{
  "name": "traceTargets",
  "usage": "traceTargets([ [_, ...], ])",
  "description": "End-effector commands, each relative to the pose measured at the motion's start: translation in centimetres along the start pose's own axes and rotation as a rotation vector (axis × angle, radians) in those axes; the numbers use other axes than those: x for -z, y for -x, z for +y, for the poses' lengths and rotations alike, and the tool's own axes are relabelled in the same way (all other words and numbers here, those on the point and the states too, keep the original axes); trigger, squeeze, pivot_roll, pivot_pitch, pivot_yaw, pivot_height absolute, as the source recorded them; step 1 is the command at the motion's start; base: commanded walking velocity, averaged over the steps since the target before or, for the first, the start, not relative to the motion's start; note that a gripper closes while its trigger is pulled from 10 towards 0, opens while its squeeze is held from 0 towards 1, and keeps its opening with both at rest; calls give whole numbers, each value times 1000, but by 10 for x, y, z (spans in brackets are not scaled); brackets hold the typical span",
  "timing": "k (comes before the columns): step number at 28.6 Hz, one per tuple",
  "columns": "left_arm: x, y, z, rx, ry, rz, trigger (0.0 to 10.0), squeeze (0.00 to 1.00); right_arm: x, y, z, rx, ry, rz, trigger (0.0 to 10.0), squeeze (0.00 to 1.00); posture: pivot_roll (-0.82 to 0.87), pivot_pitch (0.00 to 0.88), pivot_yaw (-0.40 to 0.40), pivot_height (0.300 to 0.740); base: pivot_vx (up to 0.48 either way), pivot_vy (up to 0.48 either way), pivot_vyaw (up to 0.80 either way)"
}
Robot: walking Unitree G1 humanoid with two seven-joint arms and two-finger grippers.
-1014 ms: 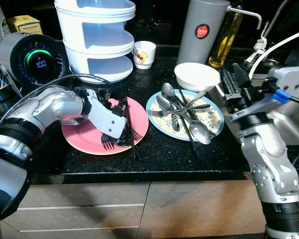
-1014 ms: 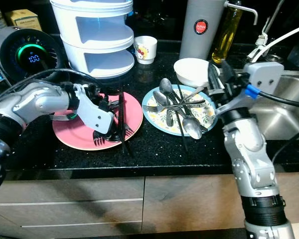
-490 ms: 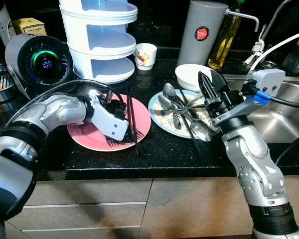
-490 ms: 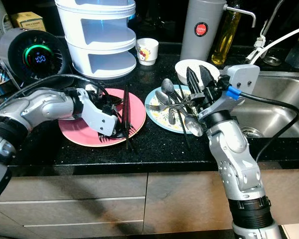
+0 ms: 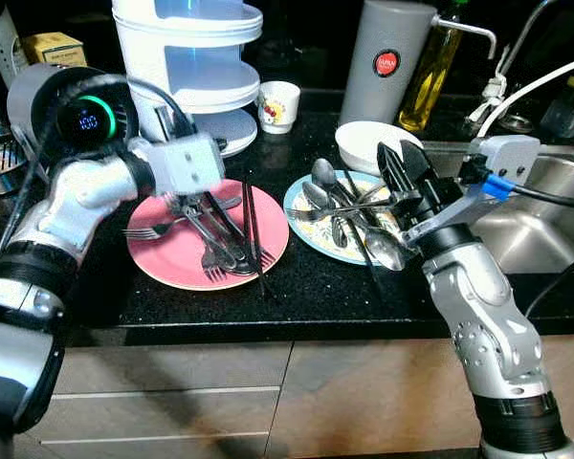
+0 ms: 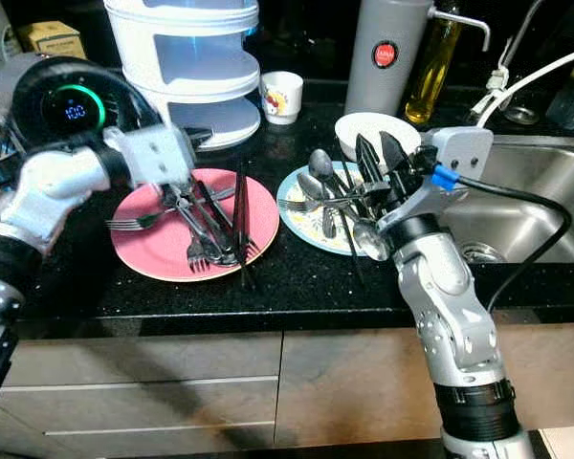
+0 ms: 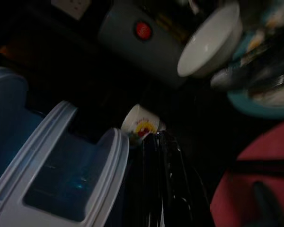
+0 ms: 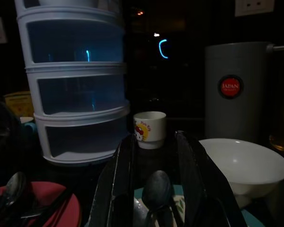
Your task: Kitchen organization
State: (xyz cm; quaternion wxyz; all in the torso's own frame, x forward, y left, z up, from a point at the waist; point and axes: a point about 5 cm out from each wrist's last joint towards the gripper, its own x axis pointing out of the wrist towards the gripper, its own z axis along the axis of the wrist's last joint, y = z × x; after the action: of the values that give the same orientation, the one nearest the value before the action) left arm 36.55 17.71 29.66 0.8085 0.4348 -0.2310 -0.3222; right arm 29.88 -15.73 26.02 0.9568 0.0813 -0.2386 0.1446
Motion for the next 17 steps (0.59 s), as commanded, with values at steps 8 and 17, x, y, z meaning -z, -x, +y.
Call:
traceTargets([
  [8,14,14,-5,88,384,84,10000,0,0,1,-3,8,-10,3,10000,0,35,17,-41,740,0,0,0],
  [17,11,-7,-14,340,-18,166,10000,1000,-2,0,-4,5,-14,-2,10000,0,29,9,-32,740,0,0,0],
])
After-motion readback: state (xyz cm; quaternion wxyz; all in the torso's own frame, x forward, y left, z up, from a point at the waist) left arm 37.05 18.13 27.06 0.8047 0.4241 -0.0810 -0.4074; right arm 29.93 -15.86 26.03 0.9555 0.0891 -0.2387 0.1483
